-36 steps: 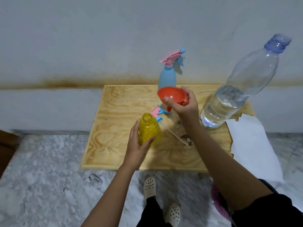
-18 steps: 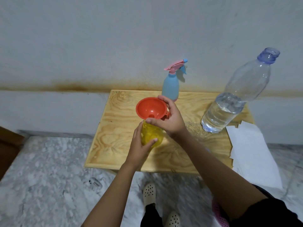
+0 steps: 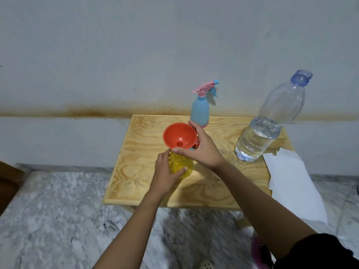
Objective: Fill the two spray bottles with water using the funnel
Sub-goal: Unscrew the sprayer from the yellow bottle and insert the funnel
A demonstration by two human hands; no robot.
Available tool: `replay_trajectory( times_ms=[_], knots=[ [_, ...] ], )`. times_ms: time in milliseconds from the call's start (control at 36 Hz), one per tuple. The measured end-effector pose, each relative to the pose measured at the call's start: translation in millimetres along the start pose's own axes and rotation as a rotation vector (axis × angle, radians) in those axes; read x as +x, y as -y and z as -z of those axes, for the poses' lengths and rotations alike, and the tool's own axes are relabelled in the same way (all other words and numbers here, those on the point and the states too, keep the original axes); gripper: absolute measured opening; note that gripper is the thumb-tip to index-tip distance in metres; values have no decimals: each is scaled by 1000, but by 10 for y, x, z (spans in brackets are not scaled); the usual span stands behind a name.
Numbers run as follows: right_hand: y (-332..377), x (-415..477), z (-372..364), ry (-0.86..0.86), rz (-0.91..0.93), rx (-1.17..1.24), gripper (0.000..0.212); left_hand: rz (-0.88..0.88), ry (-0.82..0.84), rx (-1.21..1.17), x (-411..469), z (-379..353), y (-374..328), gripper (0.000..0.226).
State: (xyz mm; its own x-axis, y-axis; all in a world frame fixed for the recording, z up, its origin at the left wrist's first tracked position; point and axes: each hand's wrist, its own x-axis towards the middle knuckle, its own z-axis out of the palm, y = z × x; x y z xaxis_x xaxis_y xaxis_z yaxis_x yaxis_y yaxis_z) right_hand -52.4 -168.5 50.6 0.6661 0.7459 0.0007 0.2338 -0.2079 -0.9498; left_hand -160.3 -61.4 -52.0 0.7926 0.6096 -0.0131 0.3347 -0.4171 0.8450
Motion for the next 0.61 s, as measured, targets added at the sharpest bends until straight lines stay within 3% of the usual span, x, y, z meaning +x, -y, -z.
replay_trajectory(
  times_ms=[417, 611],
  knots=[
    [151, -211, -28, -86, -75, 24, 93, 38, 64, 162, -47, 124, -289, 74],
    [-64, -605, 143, -155, -116, 29, 79, 187, 69, 173, -309, 91, -337, 71]
  ],
)
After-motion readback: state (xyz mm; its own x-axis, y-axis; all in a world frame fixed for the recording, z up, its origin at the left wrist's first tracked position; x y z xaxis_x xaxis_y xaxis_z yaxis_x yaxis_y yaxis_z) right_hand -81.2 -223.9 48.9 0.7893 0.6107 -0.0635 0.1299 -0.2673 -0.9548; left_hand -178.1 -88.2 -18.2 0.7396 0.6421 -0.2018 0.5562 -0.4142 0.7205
